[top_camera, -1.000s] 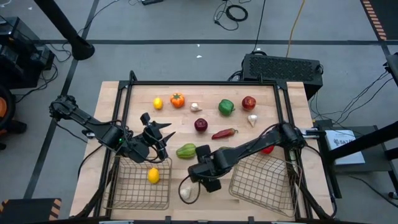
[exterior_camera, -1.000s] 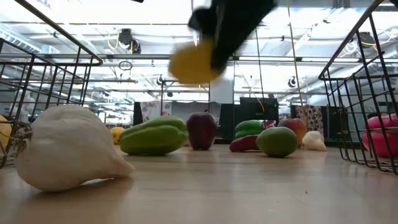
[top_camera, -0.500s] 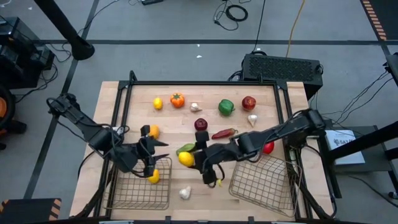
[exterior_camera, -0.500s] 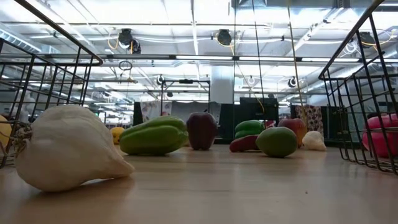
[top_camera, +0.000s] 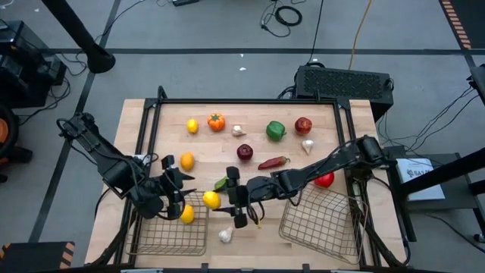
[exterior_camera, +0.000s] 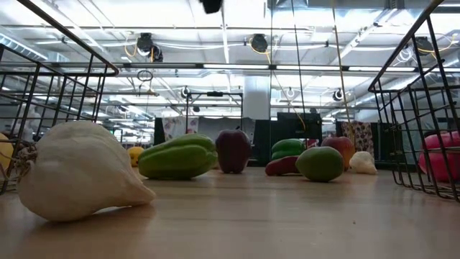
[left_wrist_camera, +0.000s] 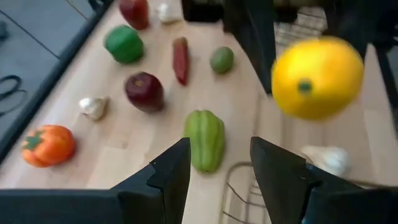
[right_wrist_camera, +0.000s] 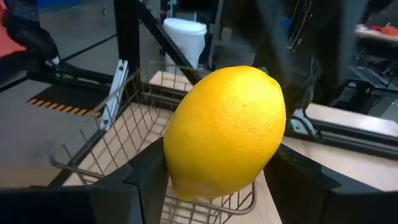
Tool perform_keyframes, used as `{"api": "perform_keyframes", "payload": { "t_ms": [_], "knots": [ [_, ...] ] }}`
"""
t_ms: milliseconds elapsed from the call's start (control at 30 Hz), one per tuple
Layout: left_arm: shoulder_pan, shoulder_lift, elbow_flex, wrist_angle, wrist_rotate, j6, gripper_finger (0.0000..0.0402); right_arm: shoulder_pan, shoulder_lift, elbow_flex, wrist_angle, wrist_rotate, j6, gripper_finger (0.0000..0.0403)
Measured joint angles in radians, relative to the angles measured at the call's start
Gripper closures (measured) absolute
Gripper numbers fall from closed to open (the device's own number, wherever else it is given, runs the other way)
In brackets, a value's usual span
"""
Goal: Sort produce into baskets
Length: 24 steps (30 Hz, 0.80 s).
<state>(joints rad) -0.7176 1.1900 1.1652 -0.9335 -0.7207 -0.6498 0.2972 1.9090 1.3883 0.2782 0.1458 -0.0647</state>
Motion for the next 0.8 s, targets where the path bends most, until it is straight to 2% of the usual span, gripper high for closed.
{"api": "perform_keyframes", "payload": {
  "t_ms": [100,300,433,600,800],
  "knots": [
    [0.007,0.000,0.000,-0.001,-0.041,0.001,0.0227,-0.017,0.025,0.000,0.001,-0.047,0.002,0.0181],
    [0.010,0.000,0.000,-0.008,-0.042,-0.004,0.0227,-0.037,0.069,0.000,0.122,-0.073,0.031,0.0181],
    [0.010,0.000,0.000,-0.093,-0.044,-0.106,0.0227,-0.049,0.119,0.000,0.124,-0.074,0.042,0.0181],
    [0.010,0.000,-0.001,-0.205,-0.046,-0.222,0.0227,-0.051,0.182,0.026,0.227,-0.071,0.061,0.0181],
    [0.010,0.001,-0.001,-0.218,-0.046,-0.235,0.0227,-0.051,0.267,0.109,0.180,-0.074,0.061,0.0181]
  ]
}}
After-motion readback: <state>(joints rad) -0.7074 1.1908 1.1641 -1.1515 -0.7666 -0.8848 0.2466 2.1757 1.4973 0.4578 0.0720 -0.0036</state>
